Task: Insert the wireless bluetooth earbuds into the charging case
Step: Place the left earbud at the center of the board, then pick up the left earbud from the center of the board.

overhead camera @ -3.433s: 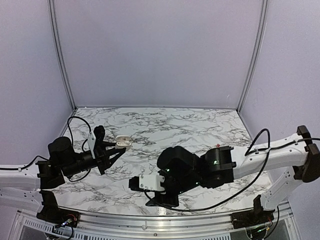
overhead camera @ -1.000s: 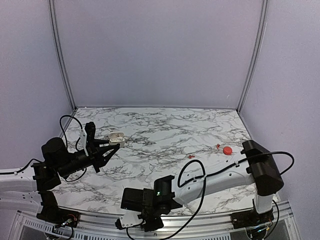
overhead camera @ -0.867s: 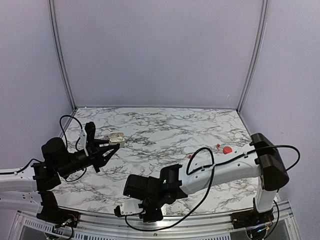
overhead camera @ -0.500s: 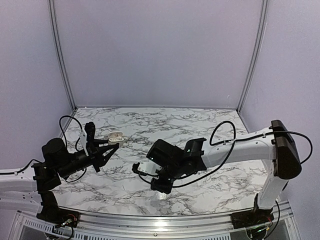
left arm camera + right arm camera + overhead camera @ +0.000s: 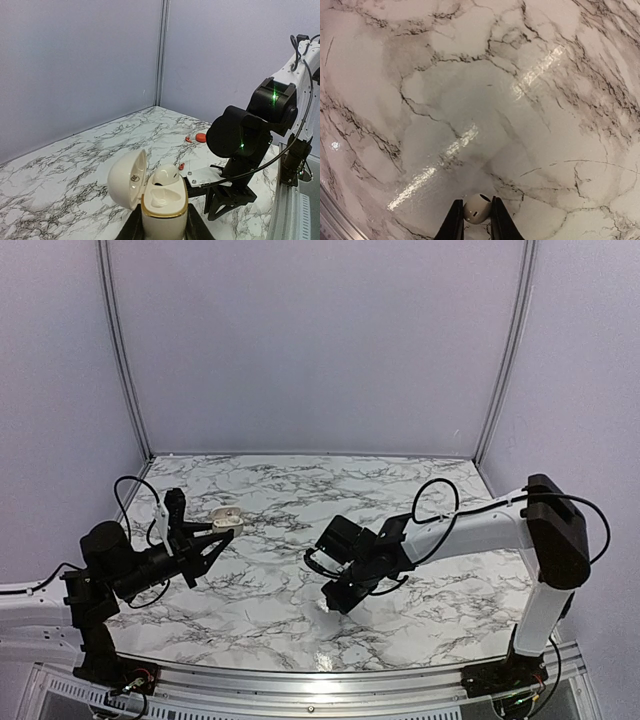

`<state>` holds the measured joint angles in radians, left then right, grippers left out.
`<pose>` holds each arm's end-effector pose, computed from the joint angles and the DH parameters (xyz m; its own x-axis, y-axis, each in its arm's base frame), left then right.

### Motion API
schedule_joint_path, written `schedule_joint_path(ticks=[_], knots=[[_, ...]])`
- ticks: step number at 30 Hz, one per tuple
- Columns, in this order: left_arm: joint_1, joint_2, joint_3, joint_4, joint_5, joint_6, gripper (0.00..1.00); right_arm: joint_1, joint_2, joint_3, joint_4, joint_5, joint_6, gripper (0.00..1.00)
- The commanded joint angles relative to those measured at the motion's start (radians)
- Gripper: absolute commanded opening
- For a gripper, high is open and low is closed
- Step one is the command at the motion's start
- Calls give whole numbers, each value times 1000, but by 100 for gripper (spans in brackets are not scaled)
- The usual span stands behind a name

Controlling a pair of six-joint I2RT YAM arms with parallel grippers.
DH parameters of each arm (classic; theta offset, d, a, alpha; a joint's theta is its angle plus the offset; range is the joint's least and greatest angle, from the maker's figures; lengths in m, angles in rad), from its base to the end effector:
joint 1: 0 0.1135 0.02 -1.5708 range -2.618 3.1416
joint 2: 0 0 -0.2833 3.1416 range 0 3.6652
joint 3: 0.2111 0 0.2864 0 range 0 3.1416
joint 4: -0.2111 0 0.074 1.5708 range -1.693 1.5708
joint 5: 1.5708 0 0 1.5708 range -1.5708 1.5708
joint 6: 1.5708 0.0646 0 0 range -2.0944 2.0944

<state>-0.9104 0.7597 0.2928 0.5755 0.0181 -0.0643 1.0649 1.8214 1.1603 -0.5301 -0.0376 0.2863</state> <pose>0.1398 -0.1819 0.2512 0.0149 -0.1239 -0.9922 0.8033 0.5924 -0.0619 0.1915 0.3506 0.1347 -0.6805 -0.6461 -0.3456 -0.7179 0.6823 0.1381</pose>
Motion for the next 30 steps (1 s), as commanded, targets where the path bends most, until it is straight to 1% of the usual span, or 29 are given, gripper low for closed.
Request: schedule_joint_path(ticks=[1, 4, 8, 10, 12, 21, 26, 30], knots=[[7, -27, -9, 19, -10, 0, 0, -24, 44, 14, 14, 30, 77, 14], [7, -37, -14, 19, -12, -6, 0, -38, 54, 16, 18, 32, 79, 16], [7, -42, -18, 19, -12, -10, 0, -53, 64, 38, 20, 33, 58, 33], [6, -43, -17, 18, -12, -10, 0, -56, 65, 53, 13, 66, 38, 40], [7, -44, -15, 19, -12, -10, 0, -61, 70, 68, -2, 78, 13, 44], [7, -38, -15, 19, -11, -8, 0, -63, 70, 109, -89, -22, -213, 45], [7, -28, -9, 19, -12, -6, 0, -62, 90, 131, -159, -7, -255, 43], [7, -22, -9, 20, -11, -5, 0, -54, 119, 159, -189, 25, -282, 38]])
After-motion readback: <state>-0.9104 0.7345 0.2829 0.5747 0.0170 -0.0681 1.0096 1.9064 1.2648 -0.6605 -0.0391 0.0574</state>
